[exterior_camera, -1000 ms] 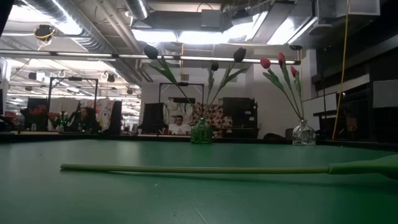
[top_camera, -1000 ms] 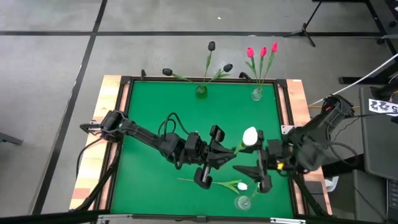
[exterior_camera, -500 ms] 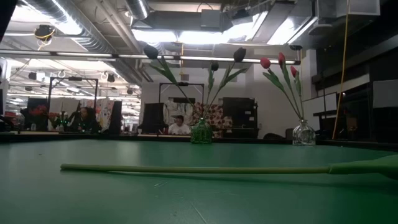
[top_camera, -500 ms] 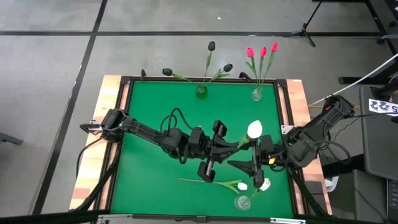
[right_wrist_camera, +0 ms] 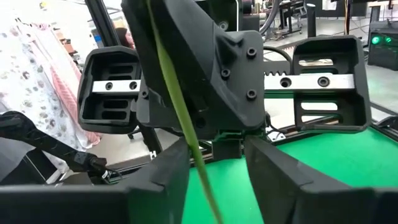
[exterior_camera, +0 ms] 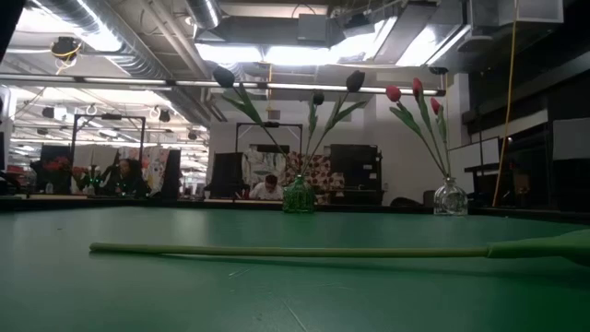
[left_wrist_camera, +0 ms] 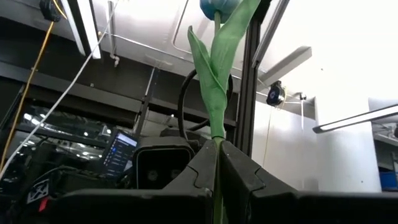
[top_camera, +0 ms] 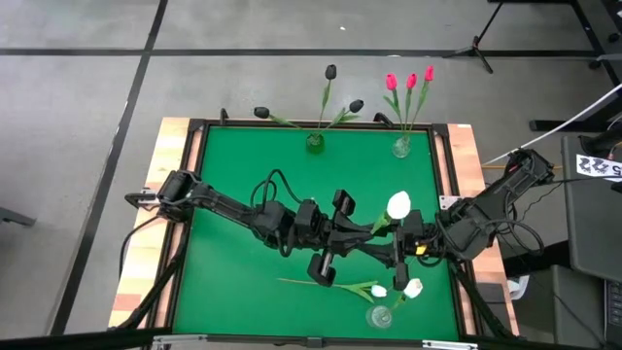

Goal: Sort flowers into vase by color
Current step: Put the white tulip into the bottom transparent vase

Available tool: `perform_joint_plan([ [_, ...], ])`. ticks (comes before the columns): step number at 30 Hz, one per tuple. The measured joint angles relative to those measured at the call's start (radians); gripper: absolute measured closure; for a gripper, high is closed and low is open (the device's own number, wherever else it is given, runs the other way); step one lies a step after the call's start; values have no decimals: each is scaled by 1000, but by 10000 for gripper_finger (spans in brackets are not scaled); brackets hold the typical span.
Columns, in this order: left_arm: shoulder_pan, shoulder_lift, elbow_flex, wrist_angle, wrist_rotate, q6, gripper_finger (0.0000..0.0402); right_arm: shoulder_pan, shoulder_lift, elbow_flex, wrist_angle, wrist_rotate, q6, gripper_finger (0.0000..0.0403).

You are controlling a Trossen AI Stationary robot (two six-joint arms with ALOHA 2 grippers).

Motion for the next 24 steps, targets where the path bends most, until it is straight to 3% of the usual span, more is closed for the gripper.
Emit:
perform_joint_plan([
  [8, -7, 0, 0, -1, 8, -4, 394, 3, 0, 0, -1, -18, -16, 390],
  [15, -7, -2, 1, -47, 10, -26, 394, 24, 0, -1, -6, 5, -38, 396],
  [19, -18, -12, 3, -110, 17, 22, 377, 83, 0, 10, -23, 134, -89, 396],
  [24, -25, -59, -3, -298, 34, 85, 323, 188, -7, 49, 15, 370, -161, 399],
])
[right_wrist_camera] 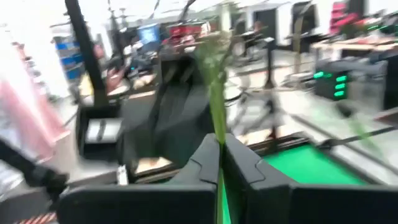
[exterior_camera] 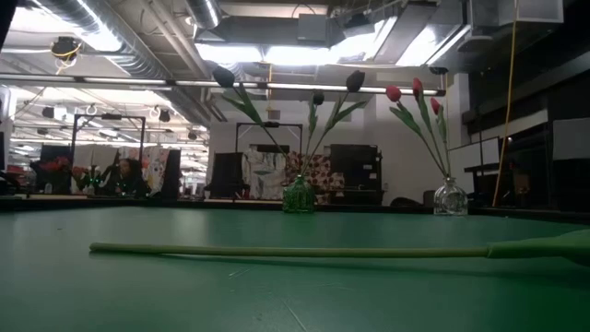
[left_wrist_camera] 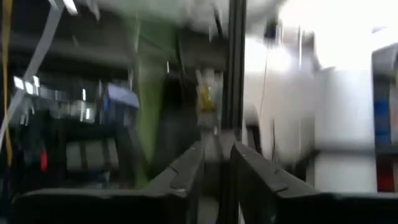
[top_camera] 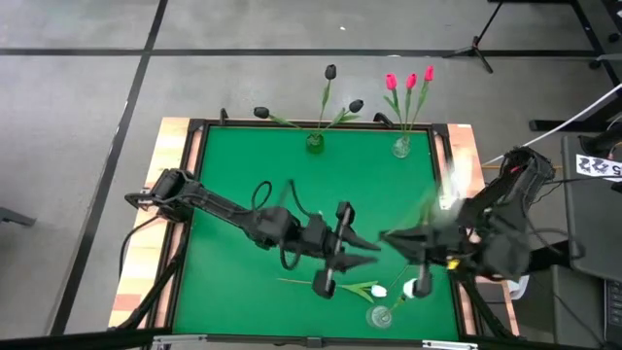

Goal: Sort flowers into vase by color
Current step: Put the white tulip into the bottom transparent vase

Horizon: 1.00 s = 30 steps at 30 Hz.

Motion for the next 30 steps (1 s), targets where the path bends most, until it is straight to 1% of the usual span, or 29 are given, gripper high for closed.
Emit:
perform_joint_plan([
  [3, -1, -42, -3, -164, 0, 40, 287, 56, 0, 27, 2, 98, -42, 400],
  [8, 0, -129, 2, -419, -8, 16, 245, 133, 3, 42, 17, 200, -59, 401],
  [10, -1, -151, -2, -495, -8, 14, 238, 189, 14, 42, 21, 304, -60, 401],
  [13, -10, -198, -2, -537, -12, 53, 234, 297, 50, 41, 56, 475, -64, 401],
  [15, -17, -232, 1, -548, -15, 79, 234, 350, 76, 42, 80, 478, -65, 402],
  [18, -24, -259, 2, -598, -25, 98, 234, 400, 127, 41, 180, 478, -66, 402],
  [21, -25, -278, -2, -644, -47, 98, 234, 409, 172, 41, 278, 488, -81, 402],
  [23, -25, -298, -2, -662, -62, 98, 234, 409, 199, 40, 312, 493, -88, 402],
  [26, -25, -308, 2, -672, -71, 98, 234, 408, 217, 40, 391, 487, -123, 402],
  [27, -25, -309, 2, -685, -71, 98, 234, 409, 217, 40, 413, 468, -133, 402],
  [30, -25, -306, -1, -713, -71, 94, 234, 409, 222, 41, 415, 336, -89, 403],
])
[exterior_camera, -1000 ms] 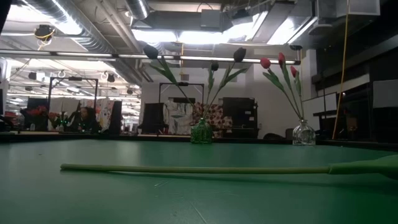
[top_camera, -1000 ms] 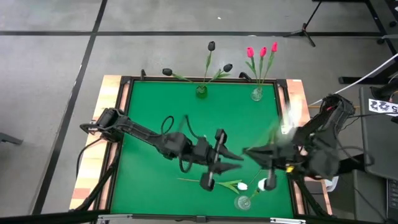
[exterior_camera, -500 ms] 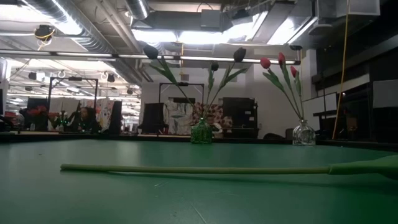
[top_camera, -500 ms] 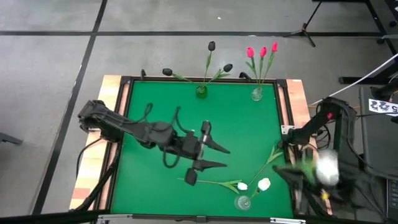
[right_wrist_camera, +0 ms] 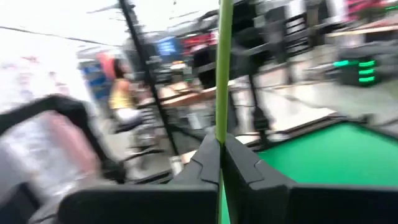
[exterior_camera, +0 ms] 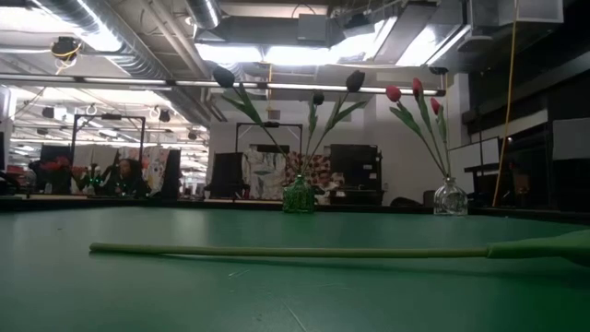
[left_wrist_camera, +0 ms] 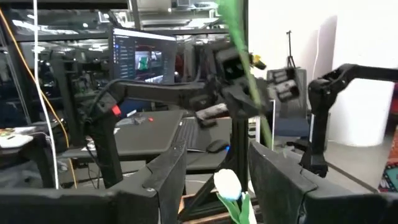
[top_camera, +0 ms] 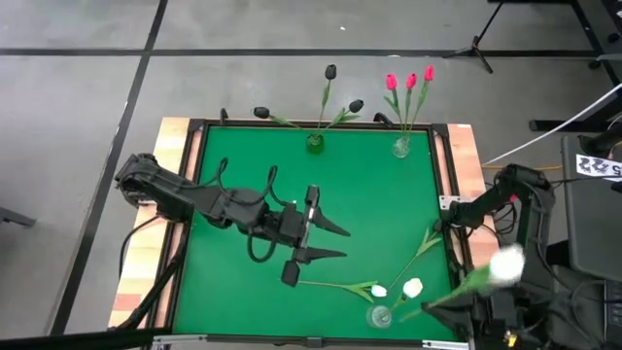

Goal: Sort flowers into vase by color
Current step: Put the white tulip into the bottom transparent vase

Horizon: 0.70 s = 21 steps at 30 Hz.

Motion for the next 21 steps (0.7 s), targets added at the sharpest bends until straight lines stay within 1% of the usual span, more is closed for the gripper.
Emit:
perform_joint_plan([
  [2, -1, -1, 0, 0, 0, -1, 234, -1, 22, 0, -7, -42, 34, 403],
  [3, -4, -2, 0, 0, 0, -1, 234, -4, 37, 0, -7, -42, 45, 403],
  [7, -12, -2, 0, -19, 0, -1, 234, -6, 103, 0, -12, -3, 124, 403],
  [11, -12, -2, 0, -20, -1, -2, 234, 13, 158, 0, -10, 83, 210, 403],
  [15, -11, -2, 0, -24, -3, -2, 234, 14, 220, 0, -13, 100, 217, 403],
  [21, -12, -1, 0, -37, -24, 1, 234, 2, 272, 0, -17, 105, 216, 403],
])
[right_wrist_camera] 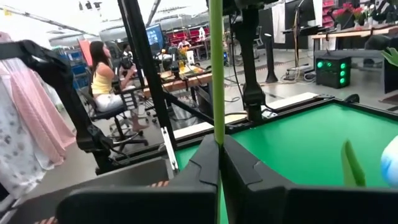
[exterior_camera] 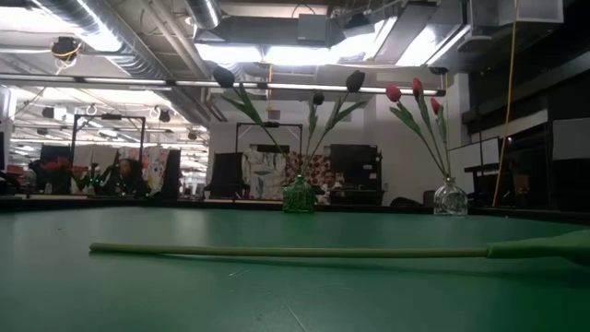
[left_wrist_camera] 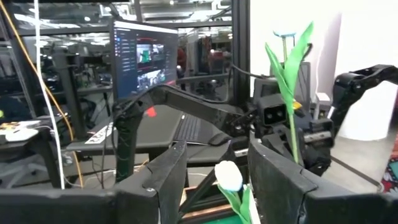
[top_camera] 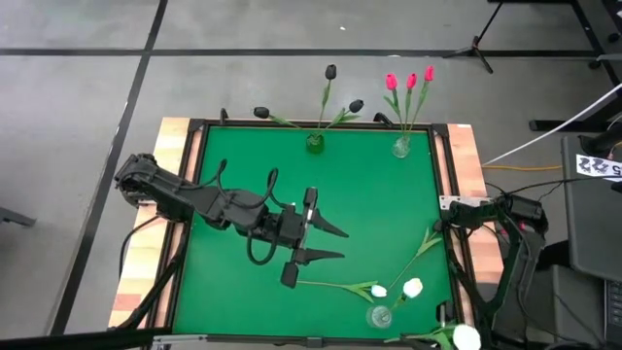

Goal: Sort flowers into vase by color
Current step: Put the white tulip into the bottom transparent vase

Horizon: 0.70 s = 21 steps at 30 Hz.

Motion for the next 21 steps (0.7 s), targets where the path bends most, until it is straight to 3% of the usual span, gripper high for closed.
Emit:
perform_joint_plan([
  [21, 0, 1, 1, -56, -13, -71, 234, -4, 3, -128, 8, 3, 129, 403],
])
